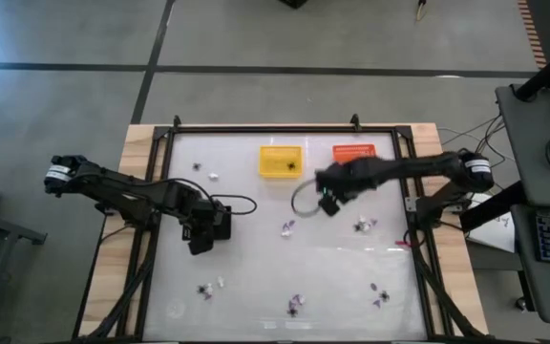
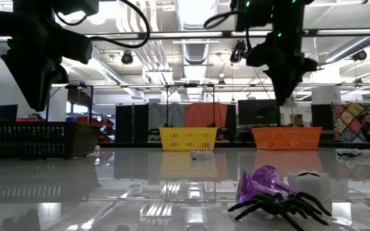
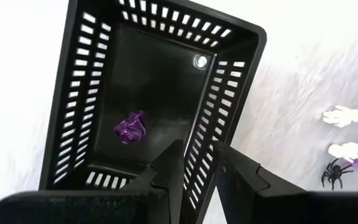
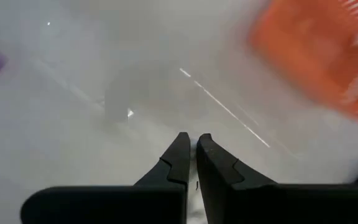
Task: Sort Halloween decoration
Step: Put the white skeleton toy into the orange basket
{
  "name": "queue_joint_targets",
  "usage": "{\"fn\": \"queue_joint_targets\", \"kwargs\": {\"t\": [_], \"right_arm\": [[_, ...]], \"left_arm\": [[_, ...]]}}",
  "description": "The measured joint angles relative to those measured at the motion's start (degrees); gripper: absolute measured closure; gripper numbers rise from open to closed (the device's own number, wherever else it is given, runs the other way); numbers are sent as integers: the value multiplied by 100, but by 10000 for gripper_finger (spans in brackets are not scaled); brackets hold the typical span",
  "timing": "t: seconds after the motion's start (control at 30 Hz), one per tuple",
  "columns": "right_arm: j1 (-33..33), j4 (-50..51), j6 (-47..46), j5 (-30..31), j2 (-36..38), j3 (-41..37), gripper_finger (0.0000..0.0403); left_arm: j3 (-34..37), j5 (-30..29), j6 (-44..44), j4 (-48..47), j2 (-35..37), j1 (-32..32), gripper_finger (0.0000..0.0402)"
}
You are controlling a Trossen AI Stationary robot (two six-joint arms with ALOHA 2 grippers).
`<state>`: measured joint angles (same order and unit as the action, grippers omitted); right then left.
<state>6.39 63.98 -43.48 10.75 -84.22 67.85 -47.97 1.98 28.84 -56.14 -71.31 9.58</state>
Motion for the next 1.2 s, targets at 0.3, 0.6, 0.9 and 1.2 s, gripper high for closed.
{"fn": "queue_joint_targets", "kwargs": {"t": [0.3,0.6,0.9,1.2], "right_arm": [[1994,-66,1689,9,84,-6,390],[3138,-305,2795,-72,-130,-22,390],[3508,-447,3632,-516,-673,-105,390],[3517,-641,3821,-197,-923,-86,390]], "left_arm": [[0,-2,387,-35,0,-4,333],[0,-4,750,-42,2,-27,333],[0,-339,993,-42,4,-265,333],[0,-360,1283,-37,4,-446,333]]}}
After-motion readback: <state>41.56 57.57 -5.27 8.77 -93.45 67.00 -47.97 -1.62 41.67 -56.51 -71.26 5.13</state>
